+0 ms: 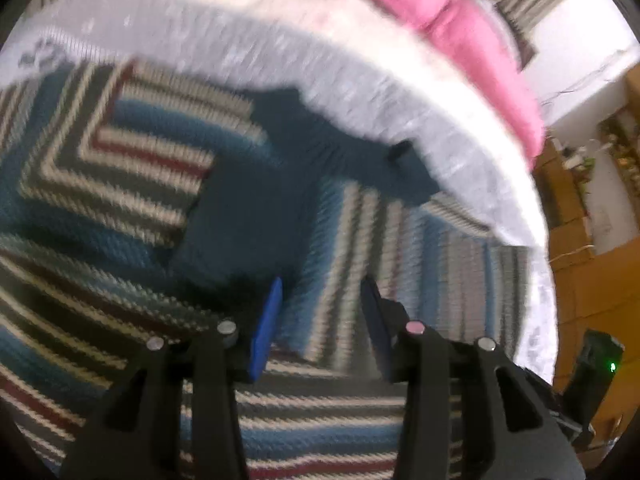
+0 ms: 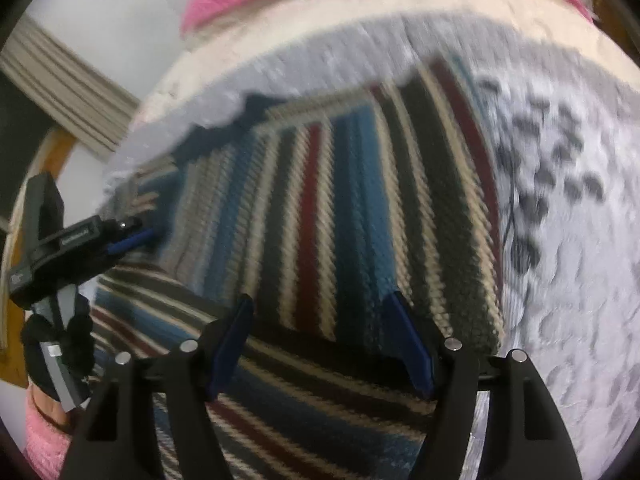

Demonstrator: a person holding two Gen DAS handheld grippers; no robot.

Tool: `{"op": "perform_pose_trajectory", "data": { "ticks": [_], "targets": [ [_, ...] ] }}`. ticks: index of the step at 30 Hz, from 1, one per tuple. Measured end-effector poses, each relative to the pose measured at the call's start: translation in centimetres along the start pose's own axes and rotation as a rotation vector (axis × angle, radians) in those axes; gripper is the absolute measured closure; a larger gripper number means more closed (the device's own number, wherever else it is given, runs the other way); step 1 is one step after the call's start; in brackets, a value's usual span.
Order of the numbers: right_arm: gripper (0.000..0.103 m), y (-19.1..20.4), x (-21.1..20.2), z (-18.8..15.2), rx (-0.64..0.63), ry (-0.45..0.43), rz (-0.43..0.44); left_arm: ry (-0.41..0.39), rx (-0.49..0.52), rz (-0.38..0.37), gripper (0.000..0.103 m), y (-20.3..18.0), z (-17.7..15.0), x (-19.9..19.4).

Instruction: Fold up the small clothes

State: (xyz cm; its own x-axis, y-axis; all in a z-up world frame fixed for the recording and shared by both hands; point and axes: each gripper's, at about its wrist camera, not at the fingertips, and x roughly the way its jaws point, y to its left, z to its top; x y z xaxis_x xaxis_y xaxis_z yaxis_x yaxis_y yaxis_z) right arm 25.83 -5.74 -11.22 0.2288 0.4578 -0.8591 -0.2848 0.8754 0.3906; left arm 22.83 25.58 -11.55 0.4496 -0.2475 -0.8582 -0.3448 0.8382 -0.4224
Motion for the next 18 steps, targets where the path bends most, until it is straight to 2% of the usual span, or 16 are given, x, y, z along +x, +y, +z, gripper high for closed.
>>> {"op": "perform_pose_trajectory", "data": {
  "ticks": [1, 3, 5, 7, 9, 11, 13, 18],
  "targets": [
    [0.034, -0.2, 0.3, -0.1, -0.001, -0.004, 0.001, 0.024, -0.028, 0.002, 0.068, 0.9, 0.0, 1.1],
    [0.033, -0.1, 0.4, -0.1, -0.013, -0.008, -0.009, 0.023, -0.051, -0.016, 0.075, 1.8, -0.2, 1.6],
    [0.032, 0.3, 0.4, -0.1, -0.028, -0.003, -0.026, 0.023, -0.06, -0.044, 0.075, 2.2, -0.2, 1.2],
    [0.032, 1.2, 0.1, 0.0, -0.037, -0.009, -0.038, 0.02, -0.059, -0.051, 0.069, 2.3, -0.3, -0.1],
    [0.03, 1.7, -0.8, -0.2, -0.033, -0.029, -0.007, -0.016, -0.041, -0.054, 0.053, 2.6, -0.6, -2.1],
    [0.028, 2.1, -1.8, -0.3, -0.033, -0.04, 0.026, -0.058, -0.013, -0.045, 0.048, 3.5, -1.2, -4.5],
    [0.026, 2.7, -2.4, -0.6, -0.05, -0.044, 0.01, -0.09, -0.022, -0.04, 0.043, 5.3, -1.5, -6.9],
    [0.025, 3.9, -2.2, -1.1, -0.082, -0.022, -0.014, -0.165, -0.181, 0.015, 0.041, 14.8, -3.3, -13.3]
  ]
}}
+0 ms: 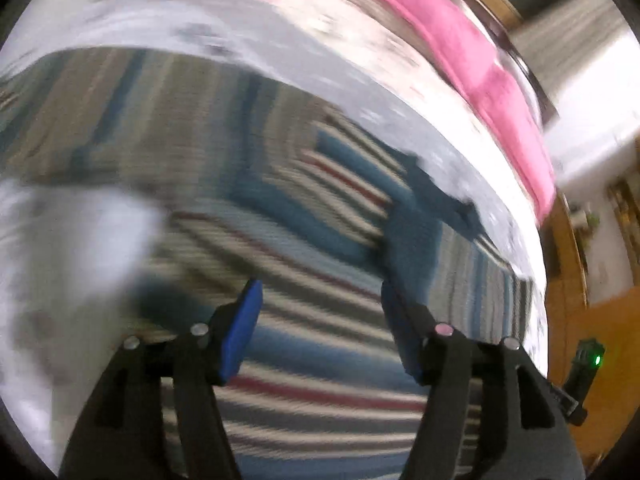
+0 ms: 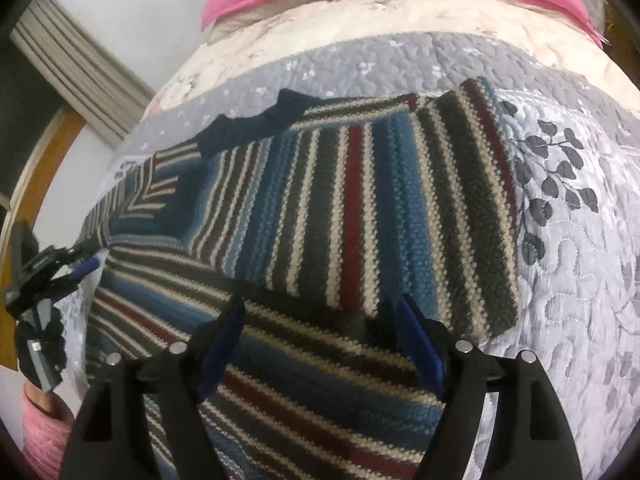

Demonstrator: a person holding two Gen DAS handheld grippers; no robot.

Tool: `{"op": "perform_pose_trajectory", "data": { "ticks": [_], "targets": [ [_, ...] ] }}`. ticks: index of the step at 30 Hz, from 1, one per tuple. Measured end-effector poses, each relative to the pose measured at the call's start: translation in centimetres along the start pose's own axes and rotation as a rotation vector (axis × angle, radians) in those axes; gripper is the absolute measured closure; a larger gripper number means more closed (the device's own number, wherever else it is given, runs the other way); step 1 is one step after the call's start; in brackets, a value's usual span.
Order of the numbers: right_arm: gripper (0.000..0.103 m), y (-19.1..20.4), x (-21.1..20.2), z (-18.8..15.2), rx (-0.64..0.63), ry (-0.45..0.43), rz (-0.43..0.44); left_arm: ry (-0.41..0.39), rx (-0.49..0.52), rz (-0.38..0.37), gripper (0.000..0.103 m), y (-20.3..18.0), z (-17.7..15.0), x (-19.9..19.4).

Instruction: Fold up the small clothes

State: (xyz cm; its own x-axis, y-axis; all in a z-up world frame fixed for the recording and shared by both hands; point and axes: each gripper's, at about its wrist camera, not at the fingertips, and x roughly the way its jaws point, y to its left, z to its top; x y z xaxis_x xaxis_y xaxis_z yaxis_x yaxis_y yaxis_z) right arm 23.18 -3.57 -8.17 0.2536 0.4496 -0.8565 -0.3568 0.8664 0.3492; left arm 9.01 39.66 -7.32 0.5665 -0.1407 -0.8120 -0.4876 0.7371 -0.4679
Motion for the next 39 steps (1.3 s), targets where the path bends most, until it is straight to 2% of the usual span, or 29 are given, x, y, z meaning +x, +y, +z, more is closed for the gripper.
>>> {"op": "perform_pose_trajectory", "data": {
  "ticks": [5, 9, 13, 16, 22, 25, 27, 31, 34, 39],
  "targets": [
    [0.025, 1.1, 1.2, 0.0, -0.005, 0.018, 0.0, -0.104, -0.243, 0.025, 0.04, 10.3, 1.5, -5.6],
    [0.025, 2.1, 1.7, -0.2, -0.016, 0.03, 0.002, -0.176, -0.463, -0.047, 0.041, 16.8, 2.9, -7.2],
    [0.025, 2.9, 2.1, -0.3, -0.042, 0.035, -0.015, -0.265, -0.602, -0.094, 0.045, 21.3, 4.6, -7.9],
    [0.025, 3.0, 2.5, -0.1, -0.041, 0.04, -0.034, -0.302, -0.633, -0.121, 0.046, 22.6, 6.2, -8.2],
    [0.025, 3.0, 3.3, -0.1, -0.036, 0.045, -0.046, -0.356, -0.666, -0.119, 0.053, 25.0, 8.9, -8.3],
    [0.025, 3.1, 3.4, -0.2, -0.055, 0.045, -0.055, -0.377, -0.66, -0.104, 0.069, 26.7, 9.2, -8.7],
    [0.025, 3.1, 3.3, -0.2, -0.059, 0.046, -0.054, -0.375, -0.647, -0.101, 0.092, 26.8, 9.6, -8.7],
    [0.025, 2.9, 2.9, -0.4, -0.063, 0.038, -0.06, -0.424, -0.544, -0.089, 0.093, 25.1, 9.9, -9.8],
    [0.025, 2.5, 2.7, -0.7, -0.063, 0.037, -0.065, -0.455, -0.442, -0.093, 0.094, 22.0, 9.9, -10.8],
    [0.025, 1.4, 2.6, -1.1, -0.05, 0.044, -0.083, -0.453, -0.257, -0.144, 0.094, 14.1, 9.5, -11.3]
  ]
}}
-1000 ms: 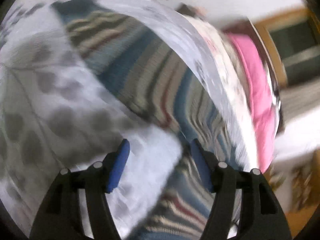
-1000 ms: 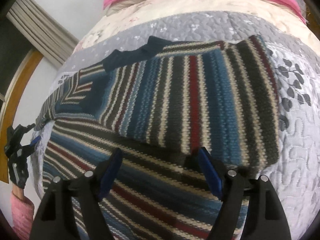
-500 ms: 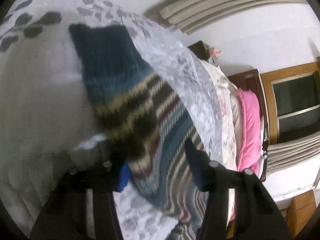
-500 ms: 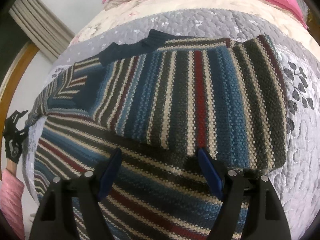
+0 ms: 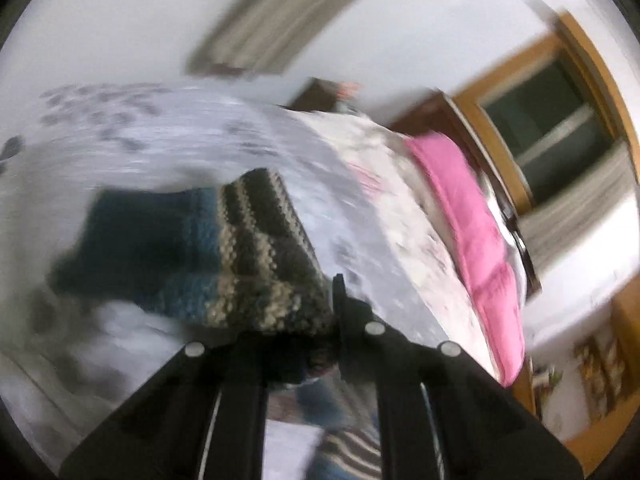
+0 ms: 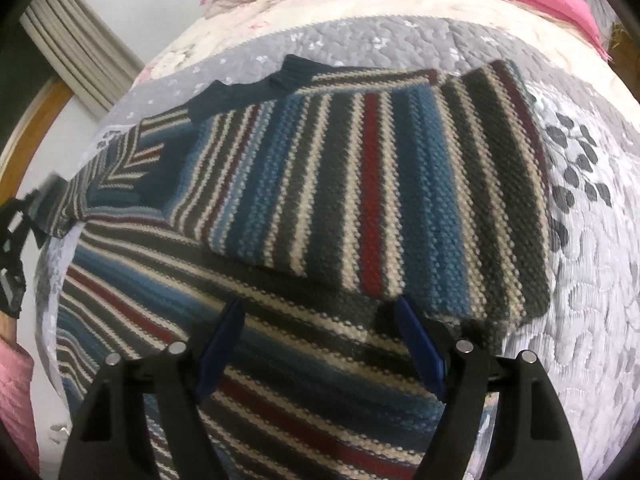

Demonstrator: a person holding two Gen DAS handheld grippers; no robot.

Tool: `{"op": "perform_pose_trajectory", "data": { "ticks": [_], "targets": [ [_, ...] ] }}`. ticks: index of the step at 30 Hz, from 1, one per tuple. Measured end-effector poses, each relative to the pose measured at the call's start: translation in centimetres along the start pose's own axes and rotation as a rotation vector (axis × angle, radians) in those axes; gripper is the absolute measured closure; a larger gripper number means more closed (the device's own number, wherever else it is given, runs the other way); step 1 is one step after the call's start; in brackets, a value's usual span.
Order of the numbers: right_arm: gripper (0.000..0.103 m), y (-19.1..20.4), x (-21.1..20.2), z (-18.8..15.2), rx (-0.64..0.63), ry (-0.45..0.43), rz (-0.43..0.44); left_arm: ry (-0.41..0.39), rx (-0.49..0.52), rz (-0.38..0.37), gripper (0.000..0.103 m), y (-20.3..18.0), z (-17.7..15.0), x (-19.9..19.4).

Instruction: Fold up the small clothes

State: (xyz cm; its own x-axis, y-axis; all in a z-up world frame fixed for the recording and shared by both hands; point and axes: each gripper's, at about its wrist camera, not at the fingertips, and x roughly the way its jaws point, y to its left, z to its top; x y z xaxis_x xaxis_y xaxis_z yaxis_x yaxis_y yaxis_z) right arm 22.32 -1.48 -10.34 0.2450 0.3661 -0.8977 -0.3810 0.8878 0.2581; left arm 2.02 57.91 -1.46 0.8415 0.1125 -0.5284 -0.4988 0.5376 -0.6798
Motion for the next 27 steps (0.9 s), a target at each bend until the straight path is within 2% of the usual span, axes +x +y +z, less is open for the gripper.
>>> {"op": "perform_pose_trajectory", "data": {
  "ticks": [4, 8, 17, 21, 25, 27],
  "targets": [
    [0.025, -0.9, -0.1, -0.4, 0.008, -0.001, -0.017, 0.068, 0.128, -0.122, 0.094, -7.1, -3.8, 1.0],
    [0.025, -1.6, -0.5, -0.7, 0.015, -0.007, -0.011, 0.15, 0.21, -0.211, 0.094, -12.4, -7.7, 2.6],
    [0.025, -2.6, -1.9, -0.8, 0.03, -0.037, 0.025, 0.34, 0.302, -0.424, 0.094, -21.5, -18.3, 6.8],
    [0.025, -2.6, -2.6, -0.9, 0.022, -0.051, 0.033, 0.429, 0.342, -0.462, 0.093, -23.9, -23.4, 9.6],
    [0.025, -2.9, -2.8, -0.9, 0.027, -0.055, 0.033, 0.546, 0.417, -0.399, 0.085, -24.3, -28.1, 13.4],
    [0.025, -3.1, -2.9, -1.0, 0.034, -0.052, 0.03, 0.629, 0.426, -0.359, 0.076, -23.7, -30.5, 15.3]
  ]
}}
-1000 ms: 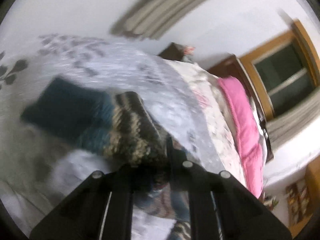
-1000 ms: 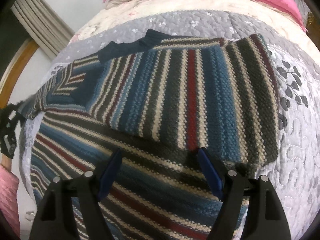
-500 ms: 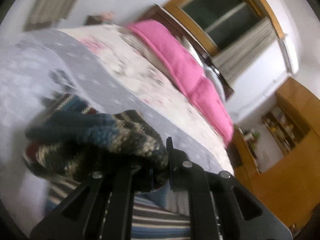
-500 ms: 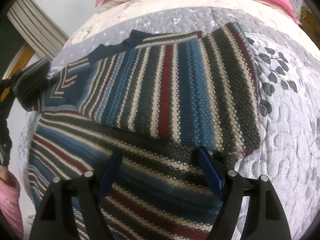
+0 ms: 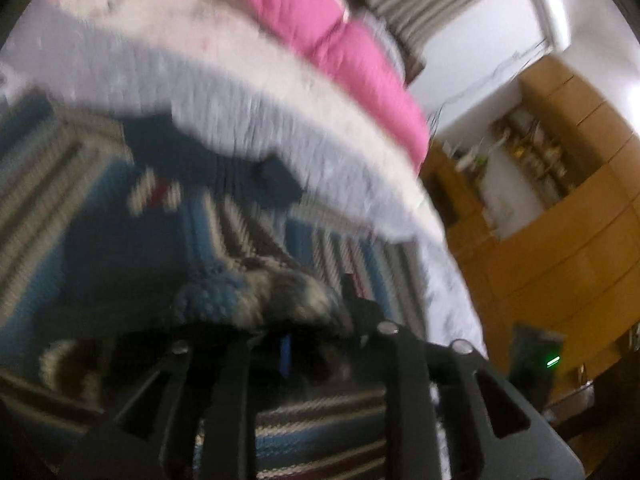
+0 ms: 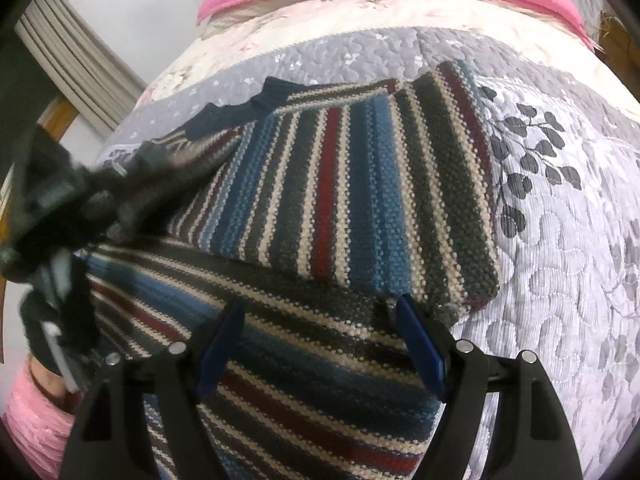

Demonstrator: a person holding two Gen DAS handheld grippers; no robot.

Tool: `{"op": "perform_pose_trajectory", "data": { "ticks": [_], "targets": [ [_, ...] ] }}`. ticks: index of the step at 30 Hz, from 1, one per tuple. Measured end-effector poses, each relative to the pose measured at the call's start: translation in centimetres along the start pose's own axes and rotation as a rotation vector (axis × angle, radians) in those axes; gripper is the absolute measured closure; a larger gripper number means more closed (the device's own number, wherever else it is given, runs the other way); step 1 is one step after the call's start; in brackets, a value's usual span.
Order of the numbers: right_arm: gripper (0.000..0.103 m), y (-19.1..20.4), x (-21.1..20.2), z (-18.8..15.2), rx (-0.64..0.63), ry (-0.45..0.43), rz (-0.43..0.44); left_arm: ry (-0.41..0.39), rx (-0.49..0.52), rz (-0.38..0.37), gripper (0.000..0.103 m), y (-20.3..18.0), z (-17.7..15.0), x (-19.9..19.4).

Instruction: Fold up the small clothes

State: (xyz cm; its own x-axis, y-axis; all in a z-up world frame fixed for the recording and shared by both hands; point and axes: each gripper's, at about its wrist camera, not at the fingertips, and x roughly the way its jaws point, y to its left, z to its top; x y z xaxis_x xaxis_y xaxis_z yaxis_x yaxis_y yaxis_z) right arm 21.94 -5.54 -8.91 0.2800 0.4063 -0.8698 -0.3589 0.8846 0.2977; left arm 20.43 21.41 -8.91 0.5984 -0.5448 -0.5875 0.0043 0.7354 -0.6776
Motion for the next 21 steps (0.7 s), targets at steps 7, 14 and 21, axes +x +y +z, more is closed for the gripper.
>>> {"op": "perform_pose_trajectory", "data": {
  "ticks": [7, 14, 21],
  "targets": [
    [0.025, 1.4, 0.0, 0.9, -0.037, 0.003, -0.009, 0.07, -0.009, -0.024, 0.068, 2.5, -2.8, -1.2],
    [0.025, 4.9, 1.5, 3.9, -0.055, 0.015, 0.061, -0.11, -0.02, 0.044, 0.052, 5.9, -0.5, -10.3],
    [0.026, 9.7, 7.2, 8.1, -0.01, 0.099, 0.094, -0.054, -0.121, 0.283, 0.052, 12.2, 2.7, -9.0]
  ]
}}
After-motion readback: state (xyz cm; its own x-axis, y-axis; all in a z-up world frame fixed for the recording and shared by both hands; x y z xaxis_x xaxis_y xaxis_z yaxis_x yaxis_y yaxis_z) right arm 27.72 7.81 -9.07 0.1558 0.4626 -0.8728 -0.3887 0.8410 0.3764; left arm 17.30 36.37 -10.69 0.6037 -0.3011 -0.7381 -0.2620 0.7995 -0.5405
